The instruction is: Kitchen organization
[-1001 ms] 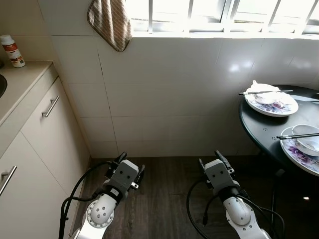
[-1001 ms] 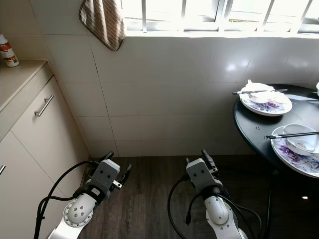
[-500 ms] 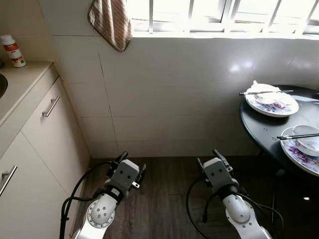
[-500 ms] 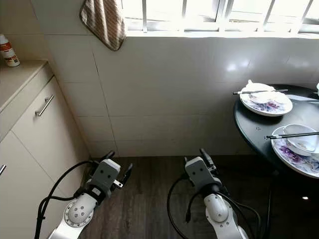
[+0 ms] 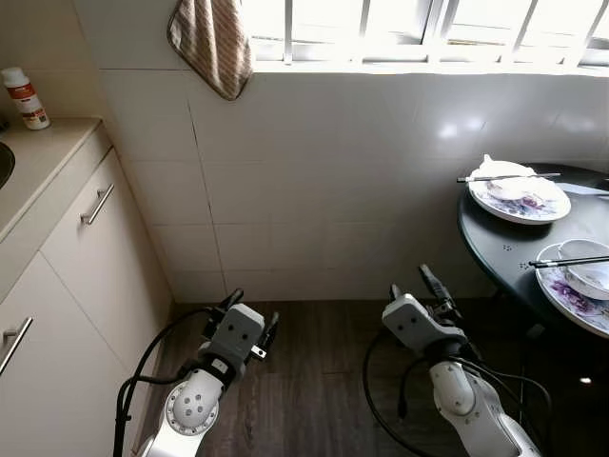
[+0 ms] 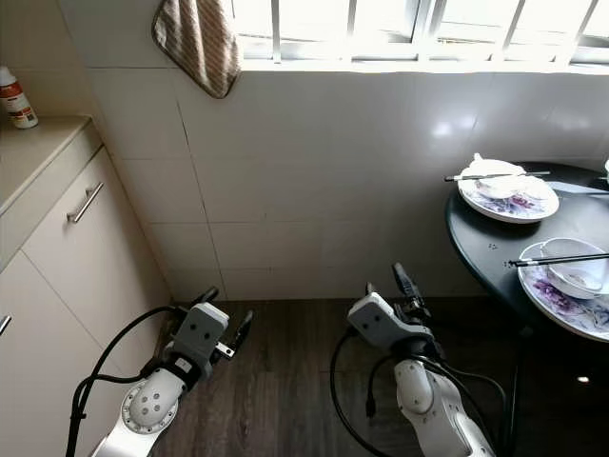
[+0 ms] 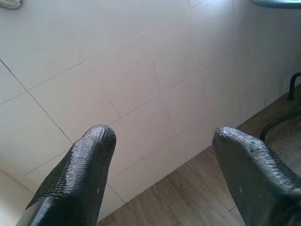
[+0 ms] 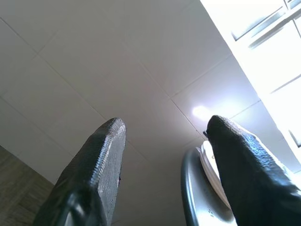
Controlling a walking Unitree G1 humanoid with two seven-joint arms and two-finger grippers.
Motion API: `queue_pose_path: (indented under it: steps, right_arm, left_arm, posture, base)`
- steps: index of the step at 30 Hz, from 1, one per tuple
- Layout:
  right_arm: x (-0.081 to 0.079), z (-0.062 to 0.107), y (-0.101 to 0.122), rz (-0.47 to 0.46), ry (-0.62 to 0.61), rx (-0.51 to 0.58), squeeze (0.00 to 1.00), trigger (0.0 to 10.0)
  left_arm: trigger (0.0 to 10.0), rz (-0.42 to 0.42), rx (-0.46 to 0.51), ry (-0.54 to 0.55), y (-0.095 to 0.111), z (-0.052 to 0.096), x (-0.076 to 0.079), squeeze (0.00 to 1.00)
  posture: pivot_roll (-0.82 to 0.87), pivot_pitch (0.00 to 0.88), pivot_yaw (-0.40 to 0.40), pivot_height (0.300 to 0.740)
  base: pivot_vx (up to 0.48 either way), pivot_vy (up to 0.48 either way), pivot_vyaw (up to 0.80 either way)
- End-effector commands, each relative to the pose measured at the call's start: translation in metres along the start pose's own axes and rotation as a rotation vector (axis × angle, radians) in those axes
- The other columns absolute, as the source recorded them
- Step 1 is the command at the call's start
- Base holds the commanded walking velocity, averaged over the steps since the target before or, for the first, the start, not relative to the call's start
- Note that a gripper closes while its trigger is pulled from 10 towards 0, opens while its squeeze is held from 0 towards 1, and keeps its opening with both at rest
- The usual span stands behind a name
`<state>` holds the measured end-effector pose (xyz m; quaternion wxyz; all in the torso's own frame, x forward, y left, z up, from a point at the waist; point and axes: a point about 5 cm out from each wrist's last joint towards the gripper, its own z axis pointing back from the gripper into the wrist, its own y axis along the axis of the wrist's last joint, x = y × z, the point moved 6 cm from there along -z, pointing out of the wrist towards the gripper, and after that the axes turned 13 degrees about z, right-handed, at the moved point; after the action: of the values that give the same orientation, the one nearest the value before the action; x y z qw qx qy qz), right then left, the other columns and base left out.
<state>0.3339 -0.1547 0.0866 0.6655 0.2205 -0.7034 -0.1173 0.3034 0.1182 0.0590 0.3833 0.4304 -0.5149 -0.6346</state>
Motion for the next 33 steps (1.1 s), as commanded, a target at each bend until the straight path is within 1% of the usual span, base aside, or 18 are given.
queue_pose_path:
  steps: [1, 3, 13, 17, 20, 22, 23, 25, 27, 33]
  right_arm:
    - [-0.006, 0.000, 0.003, 0.012, 0.021, 0.016, 0.00, 10.0]
    - [-0.010, 0.001, 0.006, 0.013, 0.038, 0.025, 0.00, 10.0]
    - [-0.015, 0.002, 0.008, 0.018, 0.064, 0.040, 0.00, 10.0]
    - [-0.016, 0.002, 0.009, 0.016, 0.074, 0.049, 0.00, 10.0]
    - [-0.017, 0.002, 0.011, 0.001, 0.083, 0.057, 0.00, 10.0]
    - [-0.017, 0.001, 0.011, -0.001, 0.083, 0.056, 0.00, 10.0]
    - [-0.017, 0.001, 0.012, -0.009, 0.085, 0.065, 0.00, 10.0]
    - [-0.017, 0.001, 0.012, -0.011, 0.087, 0.068, 0.00, 10.0]
    - [-0.017, 0.001, 0.012, -0.012, 0.087, 0.068, 0.00, 10.0]
    - [-0.017, 0.001, 0.012, -0.012, 0.087, 0.070, 0.00, 10.0]
  left_arm:
    - [10.0, -0.009, 0.002, -0.003, -0.001, -0.001, 0.000, 0.00]
    - [10.0, -0.013, -0.002, -0.003, -0.002, -0.001, 0.001, 0.00]
    - [10.0, -0.012, -0.009, 0.006, -0.004, -0.001, 0.000, 0.00]
    - [10.0, 0.003, -0.007, 0.020, -0.003, -0.001, -0.002, 0.00]
    - [10.0, 0.041, -0.003, 0.039, -0.003, -0.001, -0.006, 0.00]
    - [10.0, 0.044, -0.003, 0.041, -0.003, -0.001, -0.006, 0.00]
    - [10.0, 0.068, 0.007, 0.051, -0.001, -0.001, -0.009, 0.00]
    - [10.0, 0.077, 0.011, 0.064, 0.000, -0.001, -0.011, 0.00]
    - [10.0, 0.088, 0.020, 0.075, 0.001, -0.001, -0.014, 0.00]
    - [10.0, 0.092, 0.025, 0.071, 0.003, -0.002, -0.013, 0.00]
  posture:
    - [-0.03, 0.000, -0.025, 0.740]
    - [-0.03, 0.000, -0.026, 0.740]
    - [-0.03, 0.000, -0.027, 0.740]
    - [-0.03, 0.000, -0.026, 0.740]
    - [-0.03, 0.000, -0.025, 0.740]
    - [-0.03, 0.000, -0.025, 0.740]
    - [-0.03, 0.000, -0.024, 0.740]
    - [-0.04, 0.000, -0.023, 0.740]
    - [-0.04, 0.000, -0.023, 0.740]
    - [-0.04, 0.000, -0.027, 0.740]
  base:
    - [0.000, 0.000, 0.00]
    - [0.000, -0.388, 0.00]
    - [0.000, -0.456, 0.00]
    - [0.000, -0.423, 0.00]
    - [0.000, 0.000, 0.00]
    - [0.000, 0.000, 0.00]
    - [0.000, 0.000, 0.00]
    - [0.000, 0.000, 0.00]
    - [0.298, 0.000, 0.00]
    - [0.398, 0.000, 0.00]
